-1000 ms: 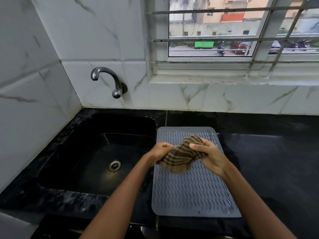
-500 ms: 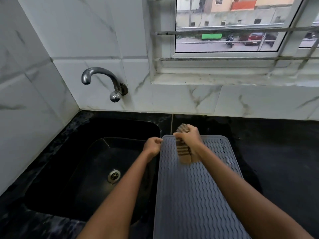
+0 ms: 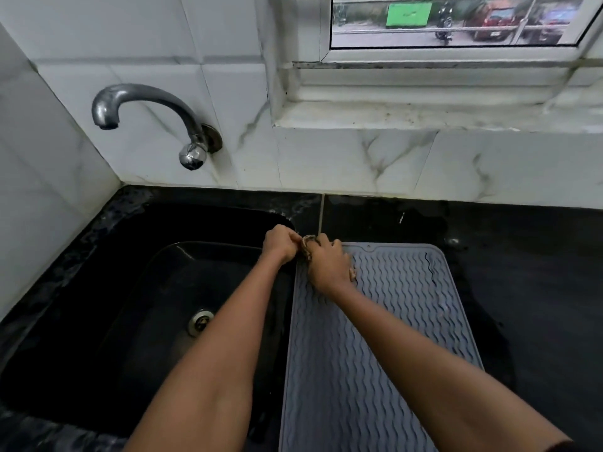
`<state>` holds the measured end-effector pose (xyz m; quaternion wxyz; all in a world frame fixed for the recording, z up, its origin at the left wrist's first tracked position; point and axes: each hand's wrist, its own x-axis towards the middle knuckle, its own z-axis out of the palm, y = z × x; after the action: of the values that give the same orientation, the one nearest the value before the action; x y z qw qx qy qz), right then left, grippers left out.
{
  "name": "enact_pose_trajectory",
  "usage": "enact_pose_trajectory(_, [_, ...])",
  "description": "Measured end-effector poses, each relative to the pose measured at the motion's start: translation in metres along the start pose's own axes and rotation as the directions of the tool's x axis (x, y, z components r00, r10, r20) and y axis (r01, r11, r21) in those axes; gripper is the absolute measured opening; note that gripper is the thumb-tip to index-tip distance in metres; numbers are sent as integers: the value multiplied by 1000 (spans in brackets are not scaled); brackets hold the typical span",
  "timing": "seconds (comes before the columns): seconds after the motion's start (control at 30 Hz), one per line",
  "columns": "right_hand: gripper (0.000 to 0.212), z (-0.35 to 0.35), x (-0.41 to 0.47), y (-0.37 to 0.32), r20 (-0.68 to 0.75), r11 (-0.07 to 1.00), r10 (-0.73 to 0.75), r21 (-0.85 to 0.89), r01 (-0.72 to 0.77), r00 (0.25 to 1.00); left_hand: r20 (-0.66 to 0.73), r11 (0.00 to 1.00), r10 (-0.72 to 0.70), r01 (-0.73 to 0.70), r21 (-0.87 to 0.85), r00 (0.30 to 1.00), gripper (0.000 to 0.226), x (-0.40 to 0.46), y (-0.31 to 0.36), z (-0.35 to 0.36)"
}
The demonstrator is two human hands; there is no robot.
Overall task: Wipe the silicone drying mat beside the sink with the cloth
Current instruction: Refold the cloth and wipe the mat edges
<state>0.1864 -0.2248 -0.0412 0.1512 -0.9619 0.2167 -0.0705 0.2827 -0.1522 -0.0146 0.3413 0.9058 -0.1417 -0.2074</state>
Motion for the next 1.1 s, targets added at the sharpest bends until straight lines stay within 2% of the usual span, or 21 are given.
enact_pose_trajectory(0.1, [34, -9, -18, 2, 71, 996, -22, 90, 15, 997, -2, 999, -39, 39, -10, 999, 15, -2, 1, -1])
enact_pose_trajectory(0.27, [39, -6, -99, 1, 61, 979, -190, 92, 184, 980, -36, 999, -21, 23, 43, 999, 11, -11, 9, 1])
enact_pose_trajectory(0.37, [34, -16, -100, 5, 87, 962, -257, 113, 247, 962, -32, 999, -24, 26, 44, 999, 11, -11, 11, -2])
enact_pose_trajectory(0.4, [32, -19, -90, 6, 63, 964, -248, 114, 240, 967, -19, 999, -29, 30, 42, 999, 11, -12, 10, -2])
enact_pose_trajectory(0.47, [33, -23, -60, 7, -7, 982, -139, 126, 139, 990, 6, 1000, -28, 28, 5, 1000, 13, -13, 7, -6])
enact_pose_trajectory(0.53, [33, -22, -29, 6, 4, 994, -54, 95, 53, 999, 48, 998, -16, 19, -61, 999, 22, -17, 0, -8])
enact_pose_trajectory(0.63, [37, -15, -7, 0, 70, 999, -54, 2, 54, 996, 92, 989, 15, 0, -151, 996, 34, -26, -10, -9])
enact_pose_trajectory(0.8, [41, -13, -42, 1, 85, 991, -136, 11, 136, 987, 100, 980, 59, -39, -194, 993, 33, -39, -12, -5])
enact_pose_trajectory(0.9, [40, -17, -80, 1, 110, 977, -212, 12, 212, 971, 139, 993, 71, -58, -100, 988, 34, -41, -10, -4])
enact_pose_trajectory(1.0, [47, -23, -108, 4, 208, 954, -299, 27, 300, 931, 185, 997, 74, -73, -10, 980, 32, -44, -6, -2])
enact_pose_trajectory(1.1, [44, -33, -113, 3, 307, 935, -343, 23, 354, 888, 268, 994, 54, -76, 74, 962, 11, -56, 3, 1])
